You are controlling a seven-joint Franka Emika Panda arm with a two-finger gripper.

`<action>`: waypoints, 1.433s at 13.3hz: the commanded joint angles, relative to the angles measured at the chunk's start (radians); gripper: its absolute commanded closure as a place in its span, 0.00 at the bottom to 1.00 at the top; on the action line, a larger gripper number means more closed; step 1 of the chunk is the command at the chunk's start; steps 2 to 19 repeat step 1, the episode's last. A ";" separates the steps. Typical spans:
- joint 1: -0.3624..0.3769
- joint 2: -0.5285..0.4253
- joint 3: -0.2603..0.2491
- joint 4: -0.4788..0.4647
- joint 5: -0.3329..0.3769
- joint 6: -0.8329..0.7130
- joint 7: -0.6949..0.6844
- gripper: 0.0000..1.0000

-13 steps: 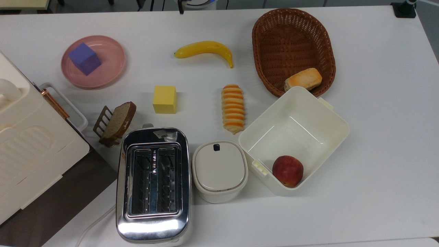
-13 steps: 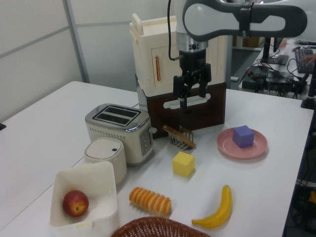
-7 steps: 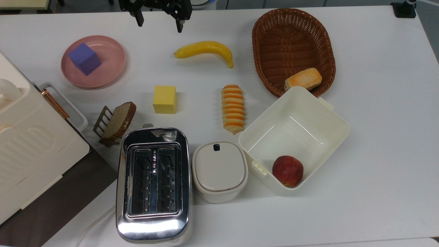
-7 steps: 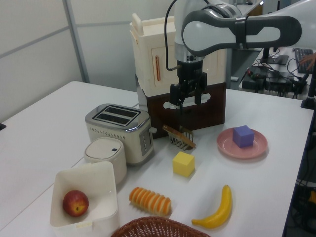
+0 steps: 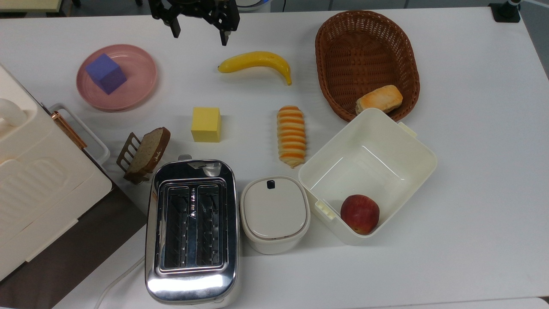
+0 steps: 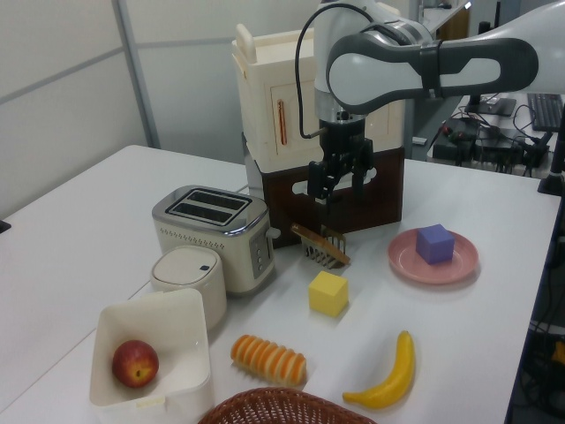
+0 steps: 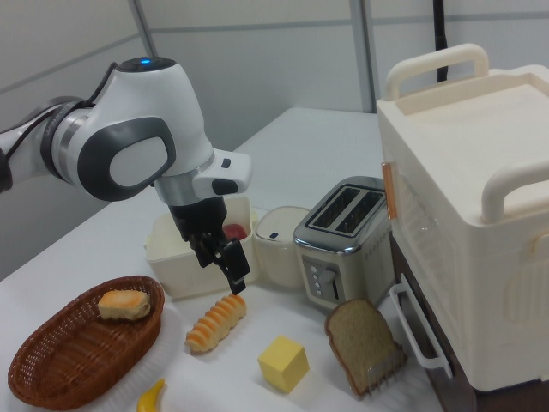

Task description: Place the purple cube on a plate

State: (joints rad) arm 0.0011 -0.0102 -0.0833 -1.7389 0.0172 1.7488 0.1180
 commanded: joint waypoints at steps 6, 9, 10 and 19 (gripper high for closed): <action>0.022 -0.033 -0.023 -0.039 -0.017 0.029 -0.017 0.00; 0.022 -0.033 -0.023 -0.039 -0.017 0.029 -0.017 0.00; 0.022 -0.033 -0.023 -0.039 -0.017 0.029 -0.017 0.00; 0.022 -0.033 -0.023 -0.039 -0.017 0.029 -0.017 0.00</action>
